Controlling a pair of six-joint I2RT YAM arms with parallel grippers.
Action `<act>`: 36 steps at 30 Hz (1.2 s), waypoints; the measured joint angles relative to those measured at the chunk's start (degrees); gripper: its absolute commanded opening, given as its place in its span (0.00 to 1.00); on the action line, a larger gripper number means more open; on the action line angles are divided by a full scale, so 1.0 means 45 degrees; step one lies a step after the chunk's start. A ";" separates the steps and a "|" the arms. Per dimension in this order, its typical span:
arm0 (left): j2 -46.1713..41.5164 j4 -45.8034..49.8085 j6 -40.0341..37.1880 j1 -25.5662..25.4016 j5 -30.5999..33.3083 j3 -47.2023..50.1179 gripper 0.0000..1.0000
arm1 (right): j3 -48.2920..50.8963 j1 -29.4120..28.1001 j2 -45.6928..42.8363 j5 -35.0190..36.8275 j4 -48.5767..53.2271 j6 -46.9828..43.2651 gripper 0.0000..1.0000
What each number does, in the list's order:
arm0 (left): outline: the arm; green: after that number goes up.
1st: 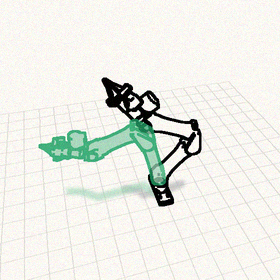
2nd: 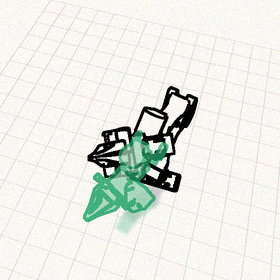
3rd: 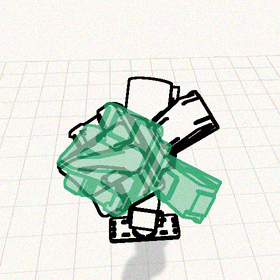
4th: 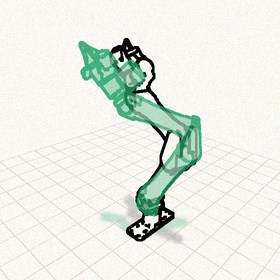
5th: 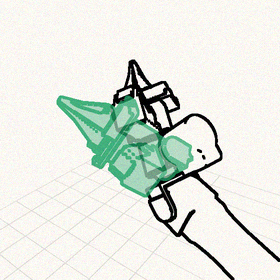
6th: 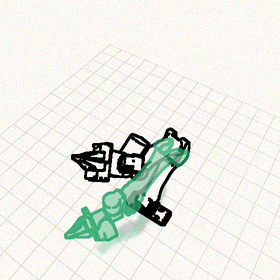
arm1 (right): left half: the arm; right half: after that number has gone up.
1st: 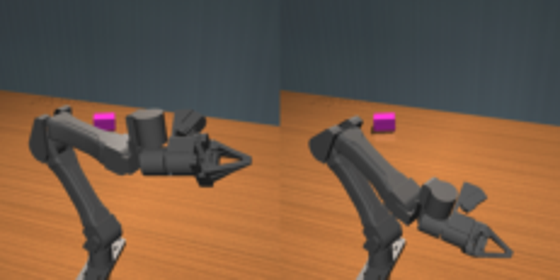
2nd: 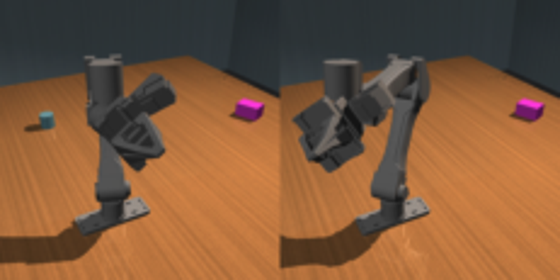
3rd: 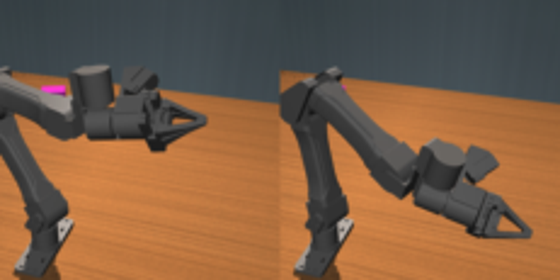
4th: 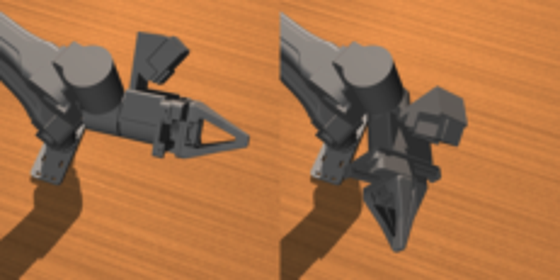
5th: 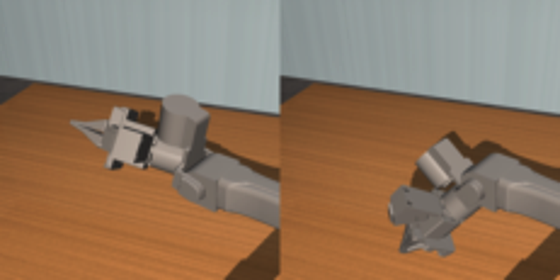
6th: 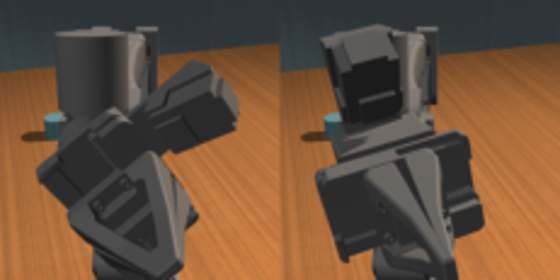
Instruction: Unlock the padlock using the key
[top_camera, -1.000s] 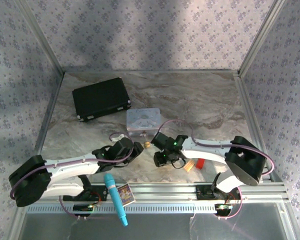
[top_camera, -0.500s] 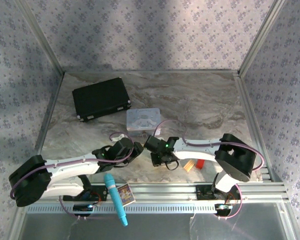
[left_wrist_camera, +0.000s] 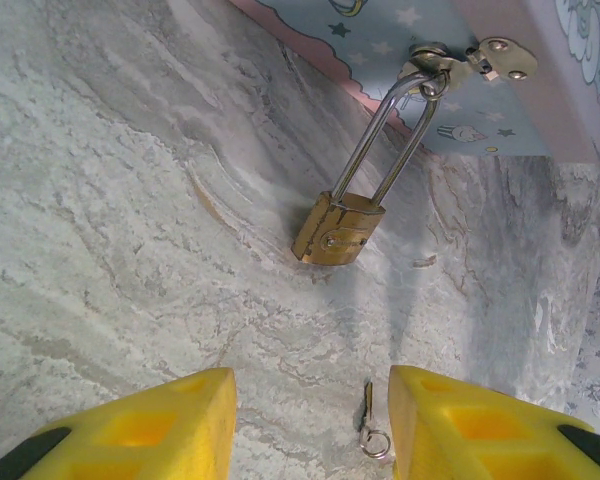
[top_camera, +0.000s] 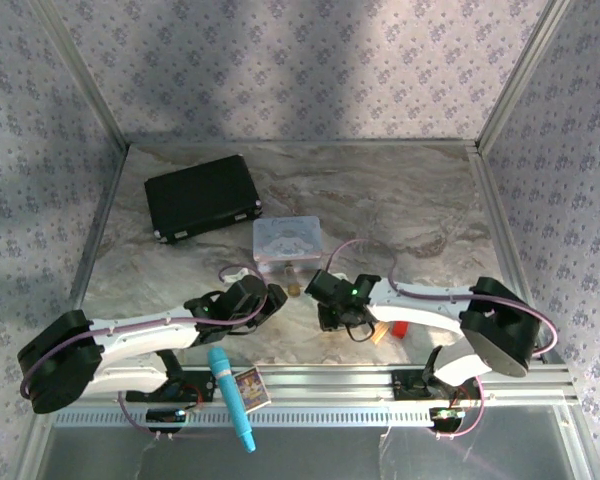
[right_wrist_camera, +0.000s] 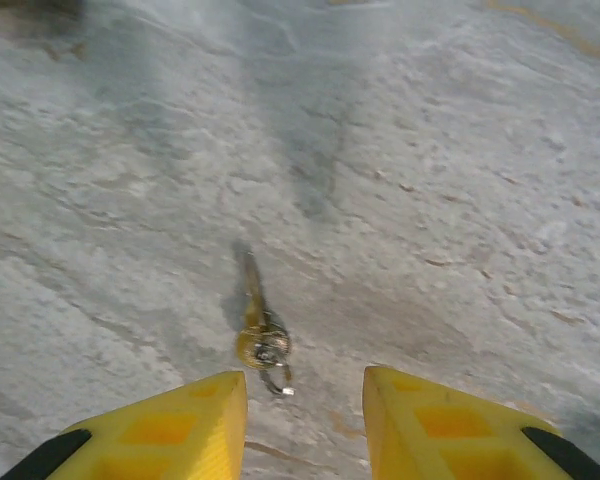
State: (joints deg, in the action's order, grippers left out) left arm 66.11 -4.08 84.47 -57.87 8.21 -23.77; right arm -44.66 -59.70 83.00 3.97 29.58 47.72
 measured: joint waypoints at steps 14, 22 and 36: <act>0.0563 -0.0019 -0.0005 -0.0073 0.0000 -0.0209 0.44 | 0.0087 -0.0219 0.0850 -0.0019 -0.0797 0.0214 0.24; 0.0908 -0.0039 -0.0005 -0.0087 0.0000 -0.0321 0.44 | 0.0053 -0.0505 0.0962 0.0534 -0.0607 0.0393 0.04; 0.1773 -0.2200 -0.0340 -0.0588 -0.0389 -0.0418 0.46 | 0.1676 0.0840 -0.1656 -0.1370 -0.2059 -0.0238 0.00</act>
State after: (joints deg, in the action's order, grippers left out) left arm 74.08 -13.98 82.94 -60.51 6.46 -25.65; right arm -37.12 -55.92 75.55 -2.20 20.32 46.65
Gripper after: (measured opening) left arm 0.458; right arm 0.052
